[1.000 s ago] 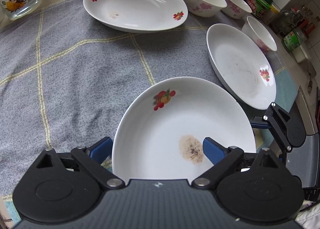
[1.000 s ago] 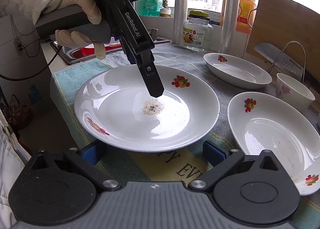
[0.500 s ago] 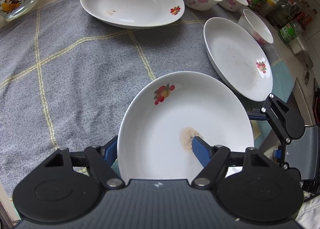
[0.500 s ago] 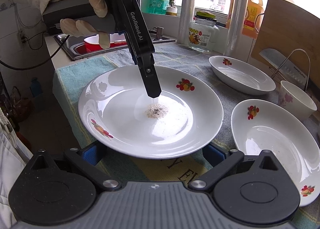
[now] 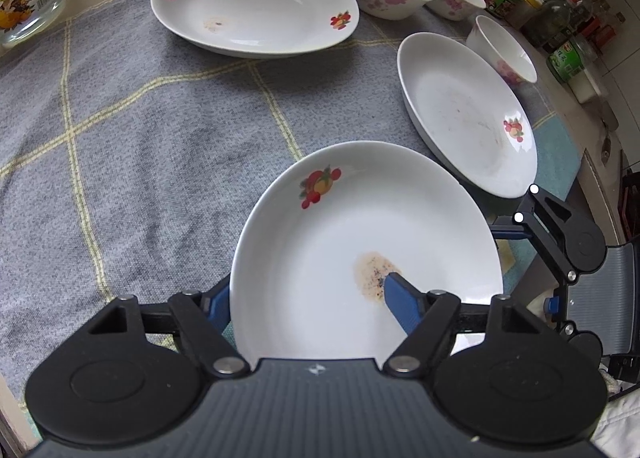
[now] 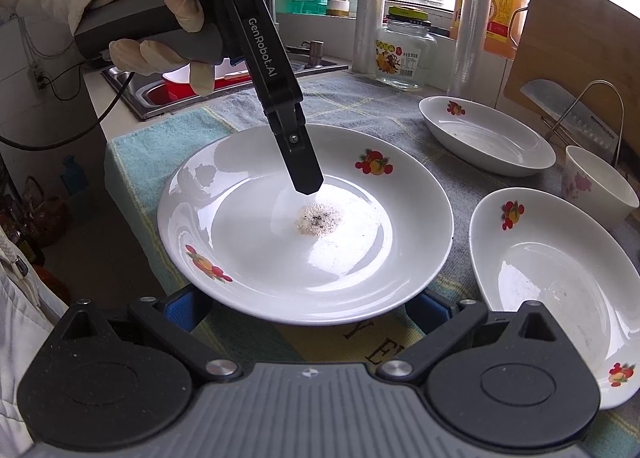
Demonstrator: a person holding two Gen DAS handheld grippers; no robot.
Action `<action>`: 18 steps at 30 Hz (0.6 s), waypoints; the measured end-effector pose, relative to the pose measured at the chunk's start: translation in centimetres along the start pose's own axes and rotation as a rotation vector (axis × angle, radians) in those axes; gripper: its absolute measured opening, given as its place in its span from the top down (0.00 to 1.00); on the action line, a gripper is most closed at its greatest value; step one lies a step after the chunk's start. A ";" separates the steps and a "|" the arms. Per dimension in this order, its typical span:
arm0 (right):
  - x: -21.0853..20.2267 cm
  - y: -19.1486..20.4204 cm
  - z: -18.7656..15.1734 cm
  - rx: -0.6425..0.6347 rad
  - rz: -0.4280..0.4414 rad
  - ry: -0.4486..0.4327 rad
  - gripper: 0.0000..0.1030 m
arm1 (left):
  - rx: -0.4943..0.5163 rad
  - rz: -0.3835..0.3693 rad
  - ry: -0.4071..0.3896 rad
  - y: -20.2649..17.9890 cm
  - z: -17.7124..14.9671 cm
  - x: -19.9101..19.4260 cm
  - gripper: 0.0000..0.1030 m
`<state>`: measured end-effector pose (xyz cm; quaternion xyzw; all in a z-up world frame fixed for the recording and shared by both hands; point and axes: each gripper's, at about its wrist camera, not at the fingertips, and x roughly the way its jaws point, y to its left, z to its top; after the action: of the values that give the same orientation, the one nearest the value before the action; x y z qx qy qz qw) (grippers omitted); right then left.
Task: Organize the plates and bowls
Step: 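Carry the stained plate with the left gripper toward the sink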
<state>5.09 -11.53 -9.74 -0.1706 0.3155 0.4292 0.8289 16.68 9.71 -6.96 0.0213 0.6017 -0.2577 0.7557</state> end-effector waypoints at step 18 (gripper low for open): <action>0.3 0.3 2.3 -0.014 0.001 0.001 0.00 | -0.032 -0.006 -0.072 2.0 -0.5 -2.8 0.27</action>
<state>5.86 -9.96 -8.26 -0.1763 0.3132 0.4318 0.8273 16.65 12.63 -5.12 -0.0018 0.5783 -0.2509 0.7763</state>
